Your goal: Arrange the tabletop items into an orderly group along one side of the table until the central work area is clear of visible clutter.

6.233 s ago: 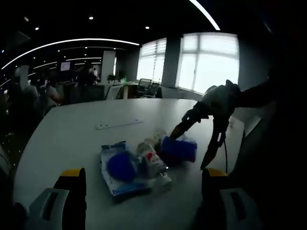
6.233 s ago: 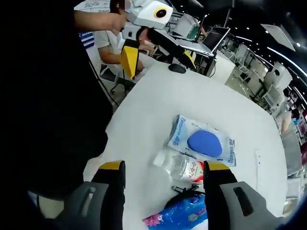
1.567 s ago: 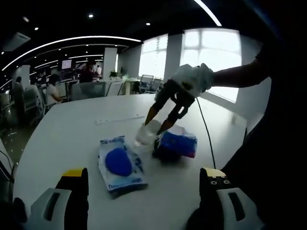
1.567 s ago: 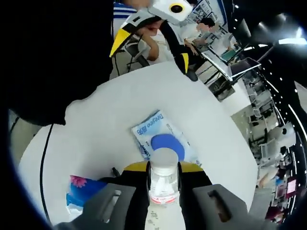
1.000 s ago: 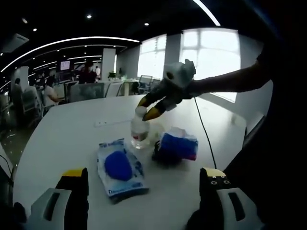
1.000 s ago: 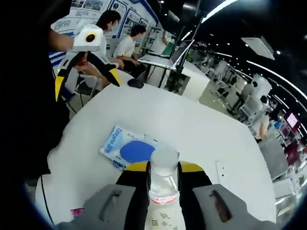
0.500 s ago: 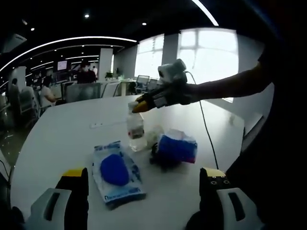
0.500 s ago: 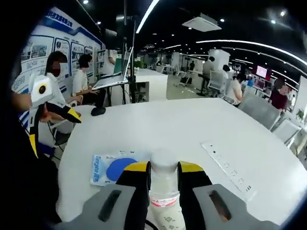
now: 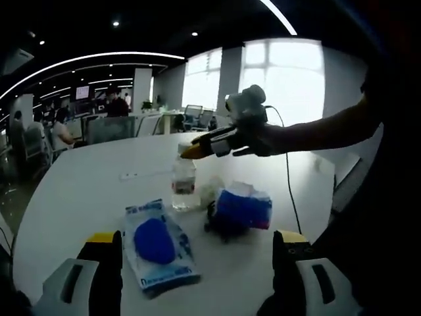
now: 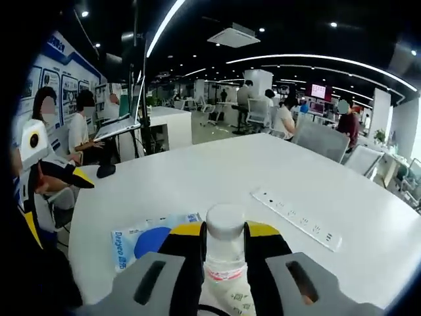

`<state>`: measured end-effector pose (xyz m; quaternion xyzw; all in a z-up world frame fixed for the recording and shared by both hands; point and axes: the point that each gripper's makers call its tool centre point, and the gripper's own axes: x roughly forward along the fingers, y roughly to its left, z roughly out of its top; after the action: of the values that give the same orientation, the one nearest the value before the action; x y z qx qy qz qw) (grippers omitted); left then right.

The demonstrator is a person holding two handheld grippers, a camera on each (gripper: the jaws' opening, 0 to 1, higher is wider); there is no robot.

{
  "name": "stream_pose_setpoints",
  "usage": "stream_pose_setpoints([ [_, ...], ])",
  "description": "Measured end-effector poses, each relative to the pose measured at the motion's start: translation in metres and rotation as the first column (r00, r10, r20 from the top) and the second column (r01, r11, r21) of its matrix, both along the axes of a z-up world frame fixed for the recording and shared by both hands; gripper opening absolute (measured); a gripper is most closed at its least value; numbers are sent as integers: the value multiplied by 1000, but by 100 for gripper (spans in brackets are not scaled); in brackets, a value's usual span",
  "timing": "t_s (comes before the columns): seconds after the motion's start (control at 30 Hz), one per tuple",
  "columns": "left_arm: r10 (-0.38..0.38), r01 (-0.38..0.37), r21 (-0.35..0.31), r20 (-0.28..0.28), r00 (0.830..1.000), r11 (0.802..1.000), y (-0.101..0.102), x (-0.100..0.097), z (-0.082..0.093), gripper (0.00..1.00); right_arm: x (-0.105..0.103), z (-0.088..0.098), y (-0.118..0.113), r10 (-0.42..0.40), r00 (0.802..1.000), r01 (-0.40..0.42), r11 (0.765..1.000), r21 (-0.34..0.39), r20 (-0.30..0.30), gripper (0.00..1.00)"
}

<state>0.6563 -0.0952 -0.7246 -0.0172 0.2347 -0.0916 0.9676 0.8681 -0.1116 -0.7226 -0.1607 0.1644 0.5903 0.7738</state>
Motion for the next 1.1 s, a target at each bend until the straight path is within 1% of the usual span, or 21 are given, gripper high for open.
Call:
stream_pose_setpoints([
  [0.07,-3,3,1,2,1000,1000,-1,1,0,92,1,-1,0,-11,1000,11,1000,2,10,18],
  [0.13,-3,3,1,9,1000,1000,-1,4,2,92,0,2,0,-21,1000,21,1000,7,4,18],
  [0.17,-2,2,1,15,1000,1000,0,5,3,92,3,-3,-6,-106,993,107,994,7,-52,18],
  [0.2,2,-3,8,18,1000,1000,1,12,6,92,3,-5,-9,-106,994,106,994,-5,1,19],
  [0.23,6,-6,7,20,1000,1000,1,14,8,92,2,-8,-11,-98,995,99,995,-17,23,18],
  [0.3,7,-7,9,30,1000,1000,1,17,12,91,-1,-11,-13,-113,994,113,994,-10,11,22],
  [0.37,9,-10,7,32,999,1000,2,20,13,90,-5,-8,-19,-155,987,156,987,25,-29,25],
  [0.43,12,-12,6,34,999,1000,4,23,13,89,-6,-5,-25,-183,983,184,982,32,-33,23],
  [0.47,14,-14,5,34,999,1000,5,24,13,88,-5,-4,-26,-194,981,195,980,34,-24,23],
  [0.5,15,-15,5,34,999,1000,5,27,14,86,-9,-2,-30,-186,983,186,982,32,-6,23],
  [0.57,13,-13,7,38,999,1000,5,32,16,84,-10,2,-39,-212,977,211,977,32,23,23],
  [0.6,9,-9,7,42,999,1000,5,34,17,84,-8,4,-44,-233,971,231,972,42,50,23],
  [0.63,9,-10,9,44,999,1000,5,37,18,84,-8,5,-47,-236,970,233,971,45,55,24],
  [0.67,10,-10,12,47,999,1000,5,39,19,84,-7,5,-50,-248,967,246,968,47,58,25],
  [0.7,11,-11,15,52,999,1000,5,41,20,83,-8,6,-57,-279,959,277,960,50,48,26],
  [0.77,5,-6,13,67,998,1000,4,45,23,79,-10,10,-64,-310,951,308,948,78,3,28],
  [0.8,-2,1,5,67,998,1000,3,47,24,79,-10,11,-68,-326,945,326,942,81,-4,30],
  [0.87,-9,9,-10,68,998,1000,0,51,24,80,-12,11,-78,-345,939,344,937,68,2,36],
  [0.93,-17,18,-13,65,998,1000,-2,54,23,81,-13,13,-91,-375,927,374,924,72,-1,40],
  [1.07,-19,20,-16,62,998,1000,-3,63,22,80,-19,12,-111,-393,919,393,917,67,-7,50],
  [1.1,-15,17,-20,62,998,1000,-2,65,23,80,-21,12,-118,-405,914,405,912,67,-12,53],
])
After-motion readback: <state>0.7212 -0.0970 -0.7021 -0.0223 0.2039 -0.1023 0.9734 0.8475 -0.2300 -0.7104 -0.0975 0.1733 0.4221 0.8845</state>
